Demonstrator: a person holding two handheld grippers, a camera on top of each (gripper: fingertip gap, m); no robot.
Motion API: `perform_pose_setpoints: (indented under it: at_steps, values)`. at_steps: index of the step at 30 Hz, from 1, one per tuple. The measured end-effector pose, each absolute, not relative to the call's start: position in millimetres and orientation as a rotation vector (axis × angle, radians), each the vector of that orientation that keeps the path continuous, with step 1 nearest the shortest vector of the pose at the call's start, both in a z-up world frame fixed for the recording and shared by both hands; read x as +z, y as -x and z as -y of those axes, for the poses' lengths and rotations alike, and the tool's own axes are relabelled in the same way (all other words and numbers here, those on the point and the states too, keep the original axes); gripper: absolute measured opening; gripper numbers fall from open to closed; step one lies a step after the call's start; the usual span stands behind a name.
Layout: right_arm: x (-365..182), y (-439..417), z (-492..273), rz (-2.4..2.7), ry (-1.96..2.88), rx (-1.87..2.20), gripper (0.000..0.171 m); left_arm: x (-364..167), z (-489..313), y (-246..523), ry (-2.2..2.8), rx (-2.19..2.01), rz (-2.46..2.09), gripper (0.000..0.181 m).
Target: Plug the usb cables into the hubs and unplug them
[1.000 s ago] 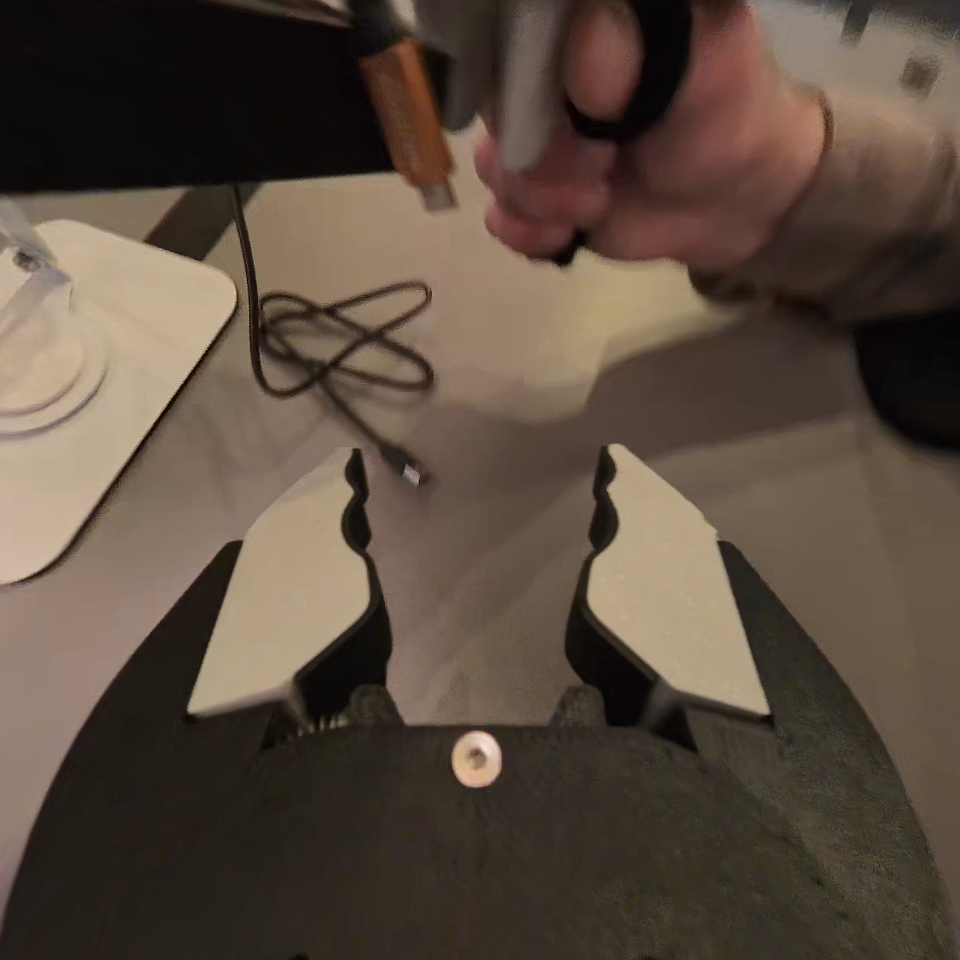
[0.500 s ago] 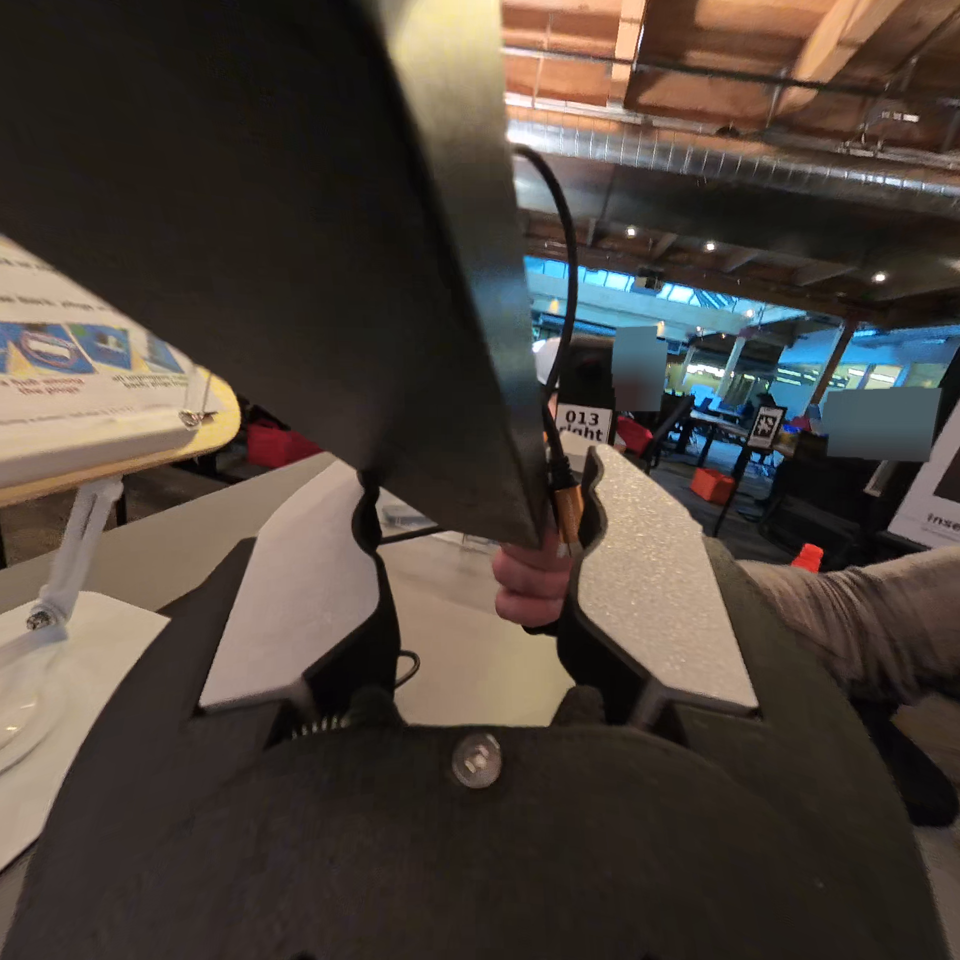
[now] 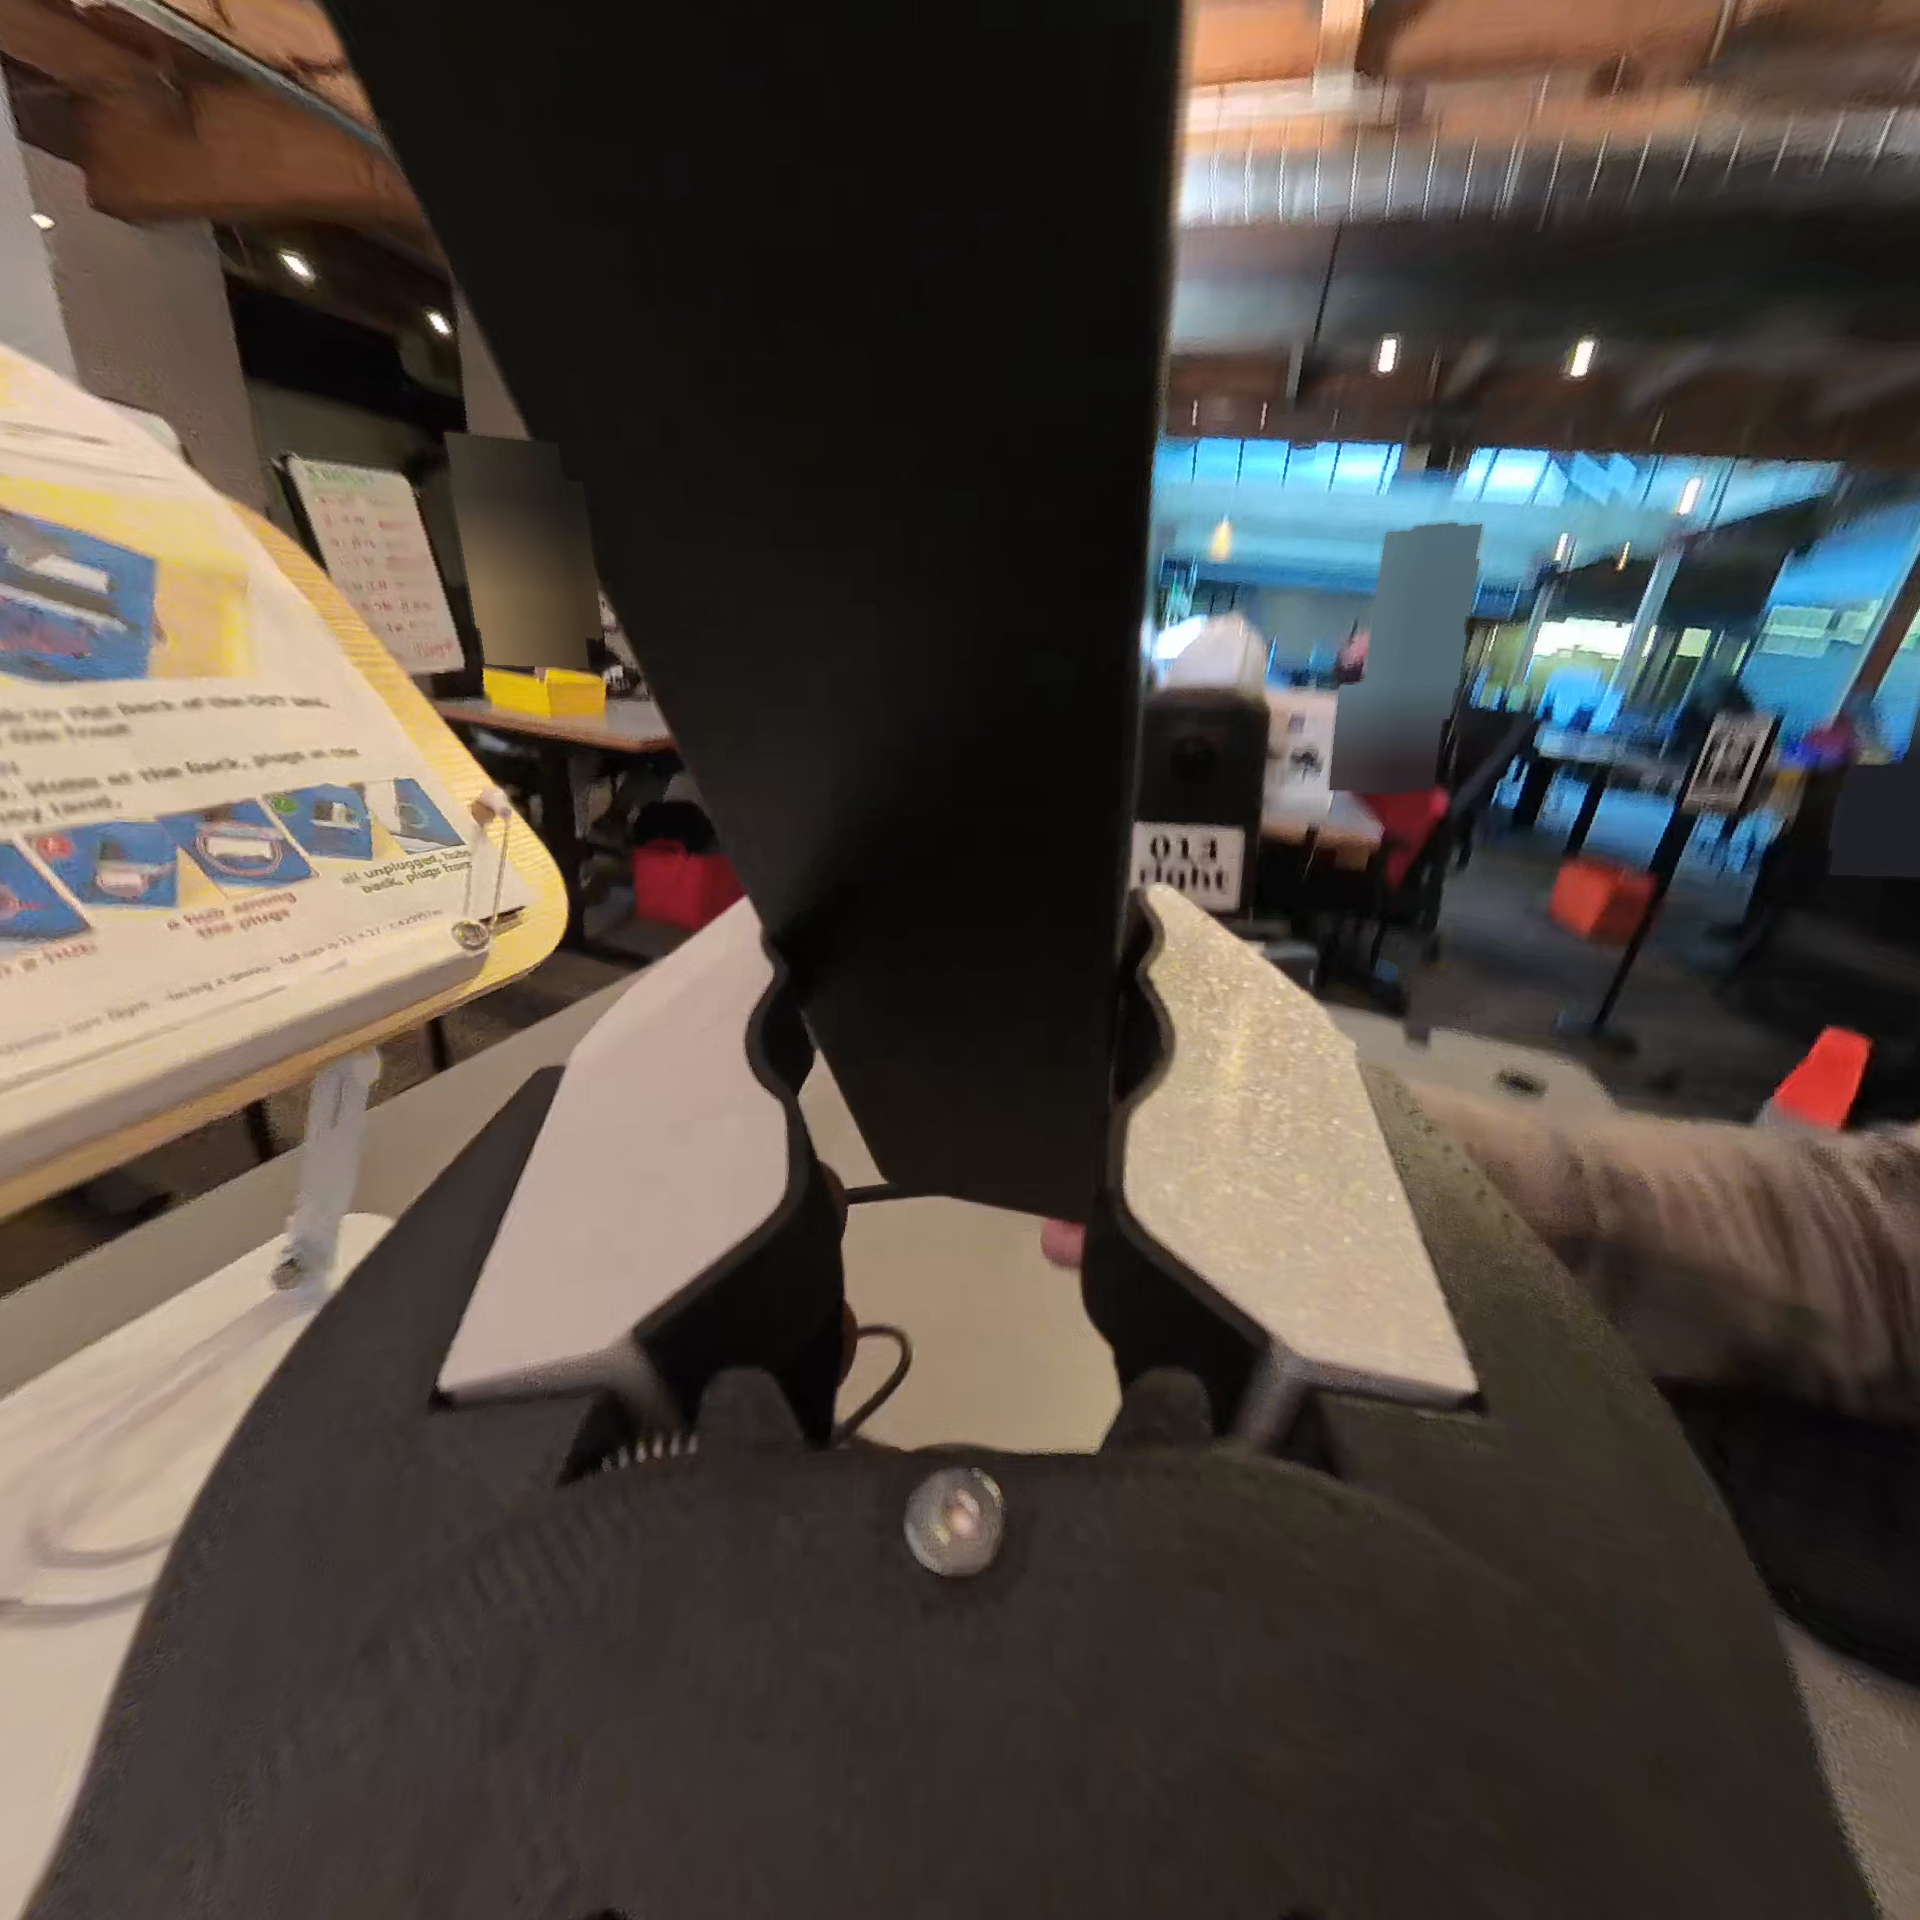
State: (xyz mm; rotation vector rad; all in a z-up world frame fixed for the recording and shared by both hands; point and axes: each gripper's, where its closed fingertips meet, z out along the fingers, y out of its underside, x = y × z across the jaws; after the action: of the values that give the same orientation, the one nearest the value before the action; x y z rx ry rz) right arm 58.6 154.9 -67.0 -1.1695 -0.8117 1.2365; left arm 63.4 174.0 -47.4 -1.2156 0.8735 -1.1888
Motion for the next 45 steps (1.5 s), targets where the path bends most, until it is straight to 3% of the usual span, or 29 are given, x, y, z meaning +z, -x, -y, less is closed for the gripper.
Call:
perform_pose_setpoints:
  at_steps: [8, 24, 32, 38, 45]
  values:
    - [-77, -53, -142, 1.075, 1.237, 1.038, 0.014, -45, -157, -69, 1.328, -0.843, -1.273, 0.058]
    - [-69, -55, -143, 1.08, 1.199, 0.815, 0.013, -37, -157, -72, 1.343, -0.739, -1.343, 0.058]
    - [-71, -54, -121, 1.176, 1.133, 1.023, 0.012, -41, -130, -74, 1.202, -0.711, -1.632, 0.058]
    - [-54, -73, -140, 1.041, 1.123, 0.885, 0.012, -20, -161, -59, 1.247, -0.668, -1.463, 0.059]
    - [-79, -58, -144, 1.158, 1.242, 0.786, 0.012, -31, -162, -33, 1.268, -0.646, -1.393, 0.058]
